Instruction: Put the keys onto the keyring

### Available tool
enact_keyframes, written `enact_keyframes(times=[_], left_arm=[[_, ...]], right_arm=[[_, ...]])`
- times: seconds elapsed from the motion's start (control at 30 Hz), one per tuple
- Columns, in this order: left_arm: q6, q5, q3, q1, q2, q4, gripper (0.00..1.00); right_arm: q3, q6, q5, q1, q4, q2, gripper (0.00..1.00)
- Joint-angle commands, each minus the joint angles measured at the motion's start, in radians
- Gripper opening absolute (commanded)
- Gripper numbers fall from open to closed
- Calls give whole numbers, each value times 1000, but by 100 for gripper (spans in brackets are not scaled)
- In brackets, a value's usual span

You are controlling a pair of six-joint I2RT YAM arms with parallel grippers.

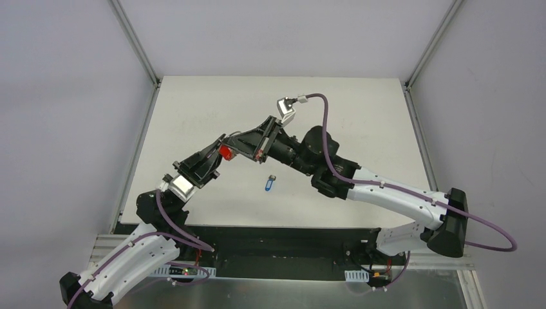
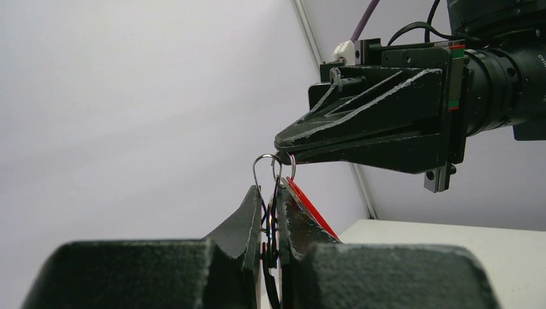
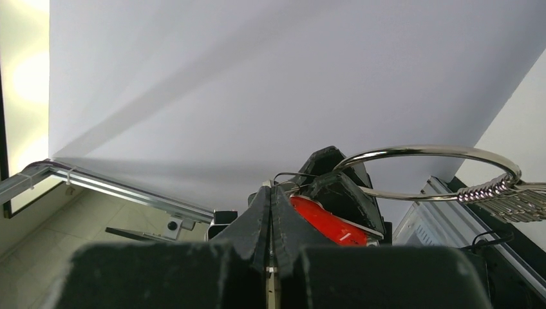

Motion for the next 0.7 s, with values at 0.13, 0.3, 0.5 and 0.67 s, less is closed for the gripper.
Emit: enact_keyframes(times=[0.13, 0.3, 0.5, 0.67], left_arm=[[9, 75, -2, -26, 30, -80, 0], [14, 65, -1, -26, 37, -84, 0], [18, 56, -4, -28, 28, -90, 0], [13, 57, -2, -28, 27, -91, 0]], right_arm=[[236, -58, -48, 23, 60, 36, 0], [369, -107, -68, 42, -17, 81, 0], [392, -143, -49, 60, -51, 81, 0], [294, -140, -11, 60, -38, 19, 0]])
